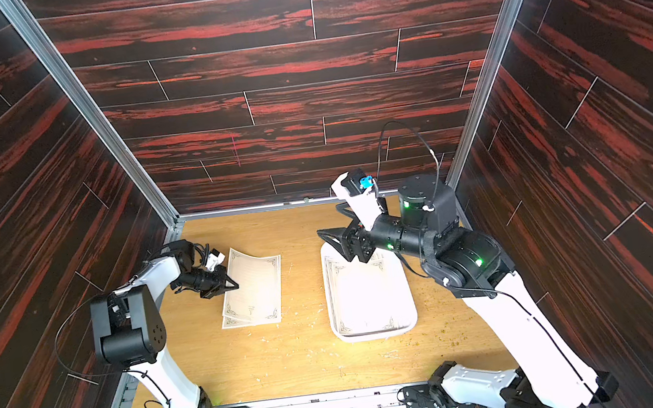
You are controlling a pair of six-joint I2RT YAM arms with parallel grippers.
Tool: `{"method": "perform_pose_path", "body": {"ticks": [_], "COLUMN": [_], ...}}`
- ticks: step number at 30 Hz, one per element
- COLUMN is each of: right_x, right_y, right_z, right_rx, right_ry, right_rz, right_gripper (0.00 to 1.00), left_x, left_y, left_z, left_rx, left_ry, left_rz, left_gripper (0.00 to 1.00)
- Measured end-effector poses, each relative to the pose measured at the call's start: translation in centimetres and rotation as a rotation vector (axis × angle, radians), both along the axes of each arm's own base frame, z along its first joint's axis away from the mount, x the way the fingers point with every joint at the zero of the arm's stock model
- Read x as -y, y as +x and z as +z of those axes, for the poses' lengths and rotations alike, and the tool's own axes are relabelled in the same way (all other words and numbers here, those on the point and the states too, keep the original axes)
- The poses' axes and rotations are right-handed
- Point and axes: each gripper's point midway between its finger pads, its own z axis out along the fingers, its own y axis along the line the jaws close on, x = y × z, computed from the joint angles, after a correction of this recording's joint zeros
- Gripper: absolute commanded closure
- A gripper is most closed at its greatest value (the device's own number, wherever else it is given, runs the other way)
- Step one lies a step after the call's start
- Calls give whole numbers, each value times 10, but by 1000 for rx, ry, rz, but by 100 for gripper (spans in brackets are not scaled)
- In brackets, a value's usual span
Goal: Take out the stationery paper from the storage box
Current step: Place the stationery paper at the center of the board.
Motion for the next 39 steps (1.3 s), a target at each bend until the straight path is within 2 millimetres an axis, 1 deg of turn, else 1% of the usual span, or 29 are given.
{"method": "perform_pose_path", "body": {"ticks": [5,9,12,14,17,18,27,30,32,34,36,39], "right_x": [-1,-2,-2,-2,-2,-2,-1,3,8,15,23,37], "right_y": [0,0,0,0,-1,-1,-3,-1,5,14,24,35], "right_z": [-1,-1,-2,-2,-3,-3,-6,-7,-5,-6,-11,-30], "right_rx": [-3,-5,-6,-9,-11,-12,-31,-45,-57,-72,-94,-145], "right_ry": [-2,-2,-2,-4,-5,-6,-11,-21,-28,-40,-63,-116], "right_rz": [3,7,8,9,11,12,13,-14,-64,-133,-209,-315], "right_gripper": [30,30,30,31,31,31,31,31,30,29,28,28], "left_x": [-5,-11,-16,-21,-28,-30,-49,-59,-66,-72,-75,-74], "left_y": [-1,-2,-2,-1,-2,-3,-4,-3,-2,1,3,4], "left_z": [-12,-16,-19,-20,-24,-25,-32,-29,-21,-4,22,77], "left_rx": [-32,-47,-59,-64,-78,-82,-106,-98,-71,-14,78,286], "left_ry": [34,69,106,134,176,194,307,363,407,439,460,472], "left_rz": [4,17,31,40,54,59,93,113,136,165,205,266], "left_gripper": [86,71,62,57,55,50,47,47,47,47,47,45]}}
